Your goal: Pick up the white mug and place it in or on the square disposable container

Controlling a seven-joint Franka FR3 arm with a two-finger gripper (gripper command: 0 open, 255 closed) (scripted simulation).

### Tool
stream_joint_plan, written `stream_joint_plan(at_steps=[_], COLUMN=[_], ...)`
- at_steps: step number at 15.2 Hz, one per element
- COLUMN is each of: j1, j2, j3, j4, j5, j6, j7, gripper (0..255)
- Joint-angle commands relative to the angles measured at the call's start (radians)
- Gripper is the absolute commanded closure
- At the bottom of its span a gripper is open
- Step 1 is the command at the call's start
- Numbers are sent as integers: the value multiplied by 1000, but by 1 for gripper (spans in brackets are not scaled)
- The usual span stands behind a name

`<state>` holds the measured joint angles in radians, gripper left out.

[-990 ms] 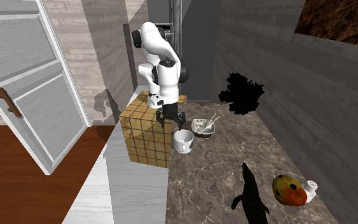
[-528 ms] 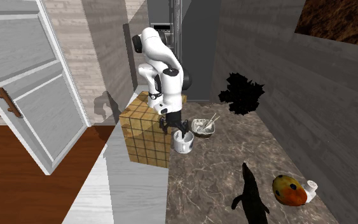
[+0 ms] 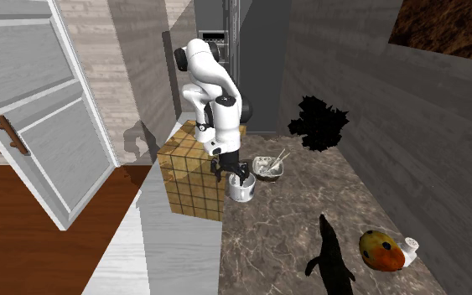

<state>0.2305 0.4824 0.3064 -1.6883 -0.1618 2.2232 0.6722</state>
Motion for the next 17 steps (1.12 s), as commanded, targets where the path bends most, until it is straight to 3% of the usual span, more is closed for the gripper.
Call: stream_joint_plan(at_steps=[1,2,3,12,17], j1=[0,0,0,0,-4], j2=[0,0,0,0,-30], j3=[0,0,0,0,7], j4=[0,0,0,0,25], j5=[0,0,0,0,12], j6=[0,0,0,0,-53], j7=[0,0,0,0,-7], gripper=[0,0,255,255,255])
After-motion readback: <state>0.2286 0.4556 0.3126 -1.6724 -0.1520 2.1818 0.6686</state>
